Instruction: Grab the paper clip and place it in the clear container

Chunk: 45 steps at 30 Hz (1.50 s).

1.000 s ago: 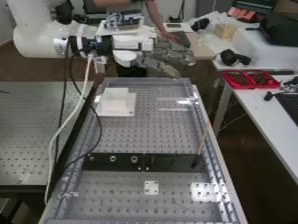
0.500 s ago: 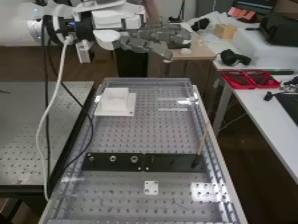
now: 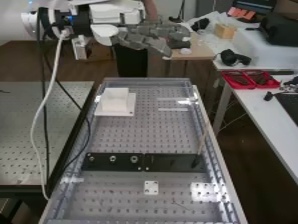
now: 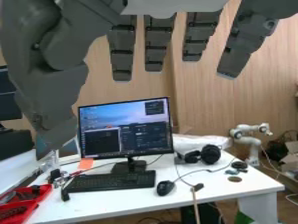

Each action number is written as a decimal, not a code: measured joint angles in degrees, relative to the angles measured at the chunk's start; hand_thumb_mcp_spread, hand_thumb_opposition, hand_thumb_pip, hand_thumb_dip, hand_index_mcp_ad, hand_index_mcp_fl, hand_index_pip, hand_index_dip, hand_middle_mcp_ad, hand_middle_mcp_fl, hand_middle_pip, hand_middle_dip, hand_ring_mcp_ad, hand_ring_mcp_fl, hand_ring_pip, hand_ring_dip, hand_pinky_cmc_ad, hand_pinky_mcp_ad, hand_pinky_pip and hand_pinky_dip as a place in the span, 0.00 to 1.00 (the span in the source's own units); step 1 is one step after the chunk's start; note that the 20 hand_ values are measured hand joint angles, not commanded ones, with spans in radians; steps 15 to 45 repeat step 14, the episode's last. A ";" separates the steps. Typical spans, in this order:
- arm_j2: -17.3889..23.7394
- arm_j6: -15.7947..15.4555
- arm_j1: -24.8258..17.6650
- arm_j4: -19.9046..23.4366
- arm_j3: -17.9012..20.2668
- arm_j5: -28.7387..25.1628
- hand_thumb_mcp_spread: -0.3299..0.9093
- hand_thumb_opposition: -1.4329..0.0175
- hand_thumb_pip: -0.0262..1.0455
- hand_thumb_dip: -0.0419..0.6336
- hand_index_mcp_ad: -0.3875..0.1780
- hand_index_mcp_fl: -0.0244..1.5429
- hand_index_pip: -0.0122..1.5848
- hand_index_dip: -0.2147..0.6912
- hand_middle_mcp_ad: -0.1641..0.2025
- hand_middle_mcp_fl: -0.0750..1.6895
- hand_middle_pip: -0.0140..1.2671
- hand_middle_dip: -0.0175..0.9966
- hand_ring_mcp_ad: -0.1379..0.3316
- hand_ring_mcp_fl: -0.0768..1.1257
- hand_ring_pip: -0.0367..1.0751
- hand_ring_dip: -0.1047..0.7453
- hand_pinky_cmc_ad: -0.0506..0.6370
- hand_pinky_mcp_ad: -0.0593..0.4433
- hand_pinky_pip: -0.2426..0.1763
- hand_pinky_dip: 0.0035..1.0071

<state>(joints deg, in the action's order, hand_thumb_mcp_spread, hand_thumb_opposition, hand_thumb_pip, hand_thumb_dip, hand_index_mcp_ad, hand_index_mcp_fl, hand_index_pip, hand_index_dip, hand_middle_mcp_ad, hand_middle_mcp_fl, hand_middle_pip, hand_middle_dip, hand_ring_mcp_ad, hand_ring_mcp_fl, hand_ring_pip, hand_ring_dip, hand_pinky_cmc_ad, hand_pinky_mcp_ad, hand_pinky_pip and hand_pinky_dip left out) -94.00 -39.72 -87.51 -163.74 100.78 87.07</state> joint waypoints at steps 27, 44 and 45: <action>-0.59 -0.06 0.57 -0.38 -0.52 0.94 0.52 0.47 0.47 0.39 0.44 0.20 0.08 0.39 0.43 0.09 0.10 0.25 0.54 0.07 0.10 0.25 0.60 0.67 0.36 0.44; -0.59 -0.06 0.57 -0.38 -0.52 0.94 0.52 0.47 0.47 0.39 0.44 0.20 0.08 0.39 0.43 0.09 0.10 0.25 0.54 0.07 0.10 0.25 0.60 0.67 0.36 0.44; -0.59 -0.06 0.57 -0.38 -0.52 0.94 0.52 0.47 0.47 0.39 0.44 0.20 0.08 0.39 0.43 0.09 0.10 0.25 0.54 0.07 0.10 0.25 0.60 0.67 0.36 0.44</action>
